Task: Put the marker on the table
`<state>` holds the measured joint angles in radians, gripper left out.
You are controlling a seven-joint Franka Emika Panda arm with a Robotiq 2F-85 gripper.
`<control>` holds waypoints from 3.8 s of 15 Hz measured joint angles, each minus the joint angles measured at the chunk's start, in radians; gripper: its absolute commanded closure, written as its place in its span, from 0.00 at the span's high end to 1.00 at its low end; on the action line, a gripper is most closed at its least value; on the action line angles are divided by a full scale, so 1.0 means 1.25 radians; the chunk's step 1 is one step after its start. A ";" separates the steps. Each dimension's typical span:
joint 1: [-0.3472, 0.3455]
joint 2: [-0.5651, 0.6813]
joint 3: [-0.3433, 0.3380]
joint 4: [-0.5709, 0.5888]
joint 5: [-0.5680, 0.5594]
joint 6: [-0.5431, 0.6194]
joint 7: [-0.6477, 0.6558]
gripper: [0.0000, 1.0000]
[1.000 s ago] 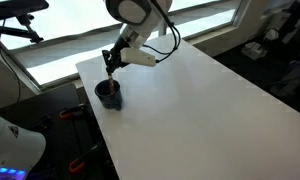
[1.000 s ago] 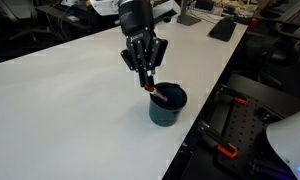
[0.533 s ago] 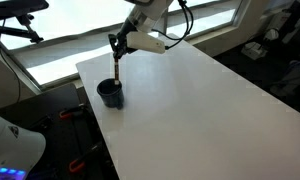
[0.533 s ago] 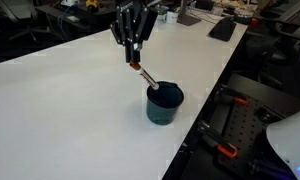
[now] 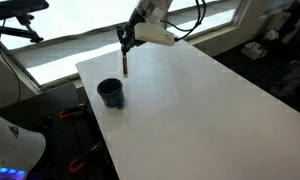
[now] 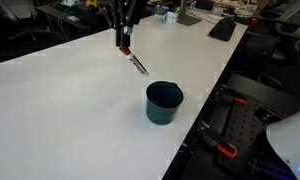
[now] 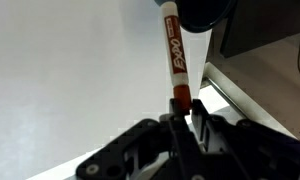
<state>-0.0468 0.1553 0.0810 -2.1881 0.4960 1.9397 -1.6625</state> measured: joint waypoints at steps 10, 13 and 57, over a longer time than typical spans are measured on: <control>-0.021 0.072 -0.033 0.063 -0.002 0.000 0.000 0.04; -0.039 0.124 -0.040 0.098 -0.006 0.001 0.000 0.04; -0.094 0.392 -0.037 0.224 -0.068 0.020 0.064 0.71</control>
<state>-0.1640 0.6459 0.0352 -1.9083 0.4112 1.9642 -1.5826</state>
